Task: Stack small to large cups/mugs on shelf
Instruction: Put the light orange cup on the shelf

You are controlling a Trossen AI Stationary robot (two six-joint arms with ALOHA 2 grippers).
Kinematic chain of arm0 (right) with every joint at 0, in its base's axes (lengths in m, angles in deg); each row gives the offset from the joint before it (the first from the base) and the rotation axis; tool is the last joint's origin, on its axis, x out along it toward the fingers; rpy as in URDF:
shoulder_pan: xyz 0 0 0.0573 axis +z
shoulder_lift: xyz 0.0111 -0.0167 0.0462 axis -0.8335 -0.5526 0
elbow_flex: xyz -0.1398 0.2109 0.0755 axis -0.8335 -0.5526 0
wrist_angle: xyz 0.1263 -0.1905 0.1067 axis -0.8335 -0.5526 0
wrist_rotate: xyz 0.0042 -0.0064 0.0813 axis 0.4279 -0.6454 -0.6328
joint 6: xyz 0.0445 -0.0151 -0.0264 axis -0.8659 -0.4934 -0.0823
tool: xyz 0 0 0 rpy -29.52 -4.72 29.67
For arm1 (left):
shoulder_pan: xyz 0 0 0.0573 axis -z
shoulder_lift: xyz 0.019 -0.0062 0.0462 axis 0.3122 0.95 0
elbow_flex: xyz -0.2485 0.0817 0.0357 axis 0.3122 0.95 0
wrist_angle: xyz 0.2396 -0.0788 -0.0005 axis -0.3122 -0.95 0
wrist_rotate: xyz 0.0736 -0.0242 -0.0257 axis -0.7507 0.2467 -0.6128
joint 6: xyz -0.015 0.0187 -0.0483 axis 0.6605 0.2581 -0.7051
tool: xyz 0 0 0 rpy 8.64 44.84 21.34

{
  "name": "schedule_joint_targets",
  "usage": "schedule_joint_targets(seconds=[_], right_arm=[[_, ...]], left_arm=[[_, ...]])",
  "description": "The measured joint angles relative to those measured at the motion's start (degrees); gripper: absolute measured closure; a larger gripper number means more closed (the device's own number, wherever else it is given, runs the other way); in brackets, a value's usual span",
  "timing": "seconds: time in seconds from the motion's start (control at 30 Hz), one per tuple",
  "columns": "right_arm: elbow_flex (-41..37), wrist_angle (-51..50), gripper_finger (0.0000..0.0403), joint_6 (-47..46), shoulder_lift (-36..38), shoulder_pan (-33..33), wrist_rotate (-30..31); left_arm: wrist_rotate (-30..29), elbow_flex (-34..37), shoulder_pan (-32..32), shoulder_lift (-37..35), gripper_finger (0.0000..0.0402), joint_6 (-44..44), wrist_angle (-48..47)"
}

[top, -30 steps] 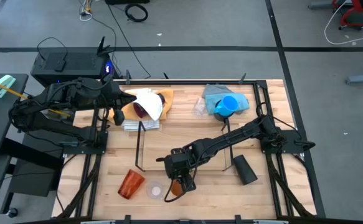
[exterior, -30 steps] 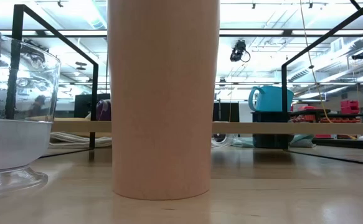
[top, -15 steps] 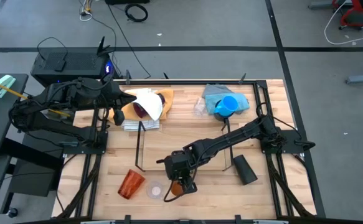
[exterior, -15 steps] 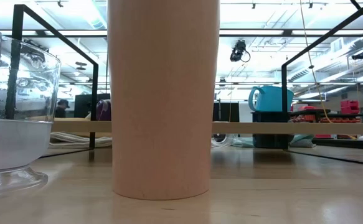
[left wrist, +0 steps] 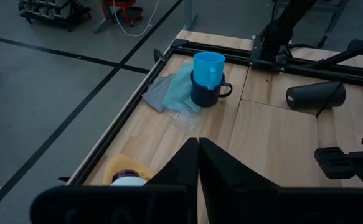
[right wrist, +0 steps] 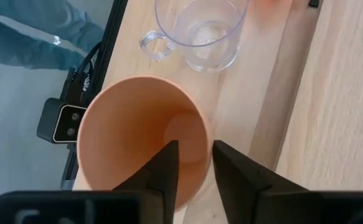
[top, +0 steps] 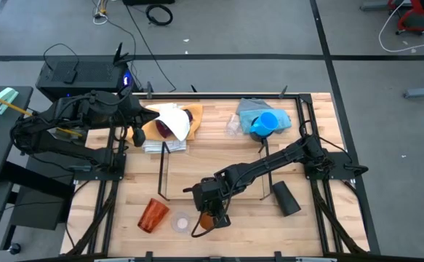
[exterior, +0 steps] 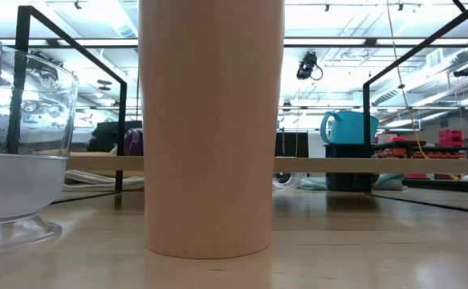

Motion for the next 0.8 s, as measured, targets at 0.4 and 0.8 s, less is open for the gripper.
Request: schedule_joint_targets(seconds=[0.4,0.8], right_arm=[[-7.55,6.3,0.0389,-4.92,0.46,0.45,-3.56],[-2.48,-0.17,0.0399,-4.67,2.1,0.63,1.66]], left_arm=[[0.0,0.0,-0.02,0.0,0.0375,-0.02,-0.04],[-0.02,0.0,-0.02,0.0,0.0386,0.0,-0.3]])
